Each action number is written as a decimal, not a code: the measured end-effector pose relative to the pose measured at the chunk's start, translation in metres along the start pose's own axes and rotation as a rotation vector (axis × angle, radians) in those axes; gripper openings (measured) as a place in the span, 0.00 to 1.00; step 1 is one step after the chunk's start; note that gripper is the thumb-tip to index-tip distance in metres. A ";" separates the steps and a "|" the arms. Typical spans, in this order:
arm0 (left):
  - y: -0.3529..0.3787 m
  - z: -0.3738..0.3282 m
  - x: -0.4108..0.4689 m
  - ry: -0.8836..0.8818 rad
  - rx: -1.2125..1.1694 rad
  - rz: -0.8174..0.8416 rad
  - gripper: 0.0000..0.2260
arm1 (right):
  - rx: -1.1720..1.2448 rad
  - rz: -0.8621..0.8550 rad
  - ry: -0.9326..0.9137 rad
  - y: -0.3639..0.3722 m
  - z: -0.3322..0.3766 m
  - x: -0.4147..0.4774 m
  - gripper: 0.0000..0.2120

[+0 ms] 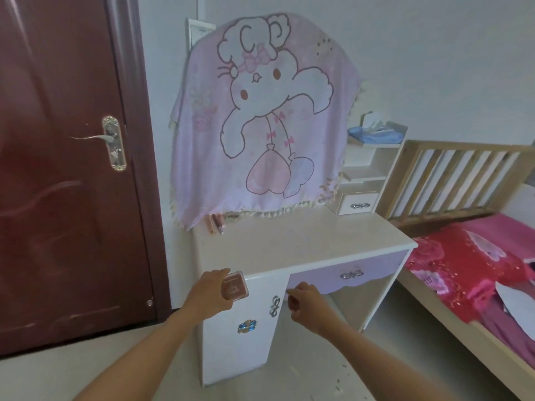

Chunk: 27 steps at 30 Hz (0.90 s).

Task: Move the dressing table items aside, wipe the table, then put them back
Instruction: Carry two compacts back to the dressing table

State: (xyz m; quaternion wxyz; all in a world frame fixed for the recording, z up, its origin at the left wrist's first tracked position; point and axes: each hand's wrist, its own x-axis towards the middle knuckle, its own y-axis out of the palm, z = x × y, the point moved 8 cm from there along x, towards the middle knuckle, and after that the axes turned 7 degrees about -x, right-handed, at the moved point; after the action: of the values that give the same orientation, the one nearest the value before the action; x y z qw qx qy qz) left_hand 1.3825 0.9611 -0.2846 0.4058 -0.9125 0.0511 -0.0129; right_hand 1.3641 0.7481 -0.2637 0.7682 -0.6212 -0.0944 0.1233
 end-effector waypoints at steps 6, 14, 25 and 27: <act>0.017 0.000 0.086 -0.096 0.047 0.005 0.34 | 0.003 0.022 -0.013 -0.005 -0.077 0.086 0.10; 0.041 0.021 0.157 -0.250 0.032 -0.027 0.32 | 0.018 0.156 -0.101 0.029 -0.117 0.192 0.15; 0.026 0.073 0.301 -0.244 0.046 -0.012 0.33 | 0.044 0.239 -0.143 0.077 -0.092 0.340 0.15; 0.025 0.082 0.327 -0.222 0.056 0.001 0.32 | 0.052 0.250 -0.123 0.081 -0.087 0.369 0.18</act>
State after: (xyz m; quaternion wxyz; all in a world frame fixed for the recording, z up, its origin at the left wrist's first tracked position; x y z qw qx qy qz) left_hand 1.7113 0.9718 -0.3639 0.4345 -0.8965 0.0060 0.0870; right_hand 1.7356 0.7965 -0.3642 0.7555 -0.5991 -0.0600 0.2583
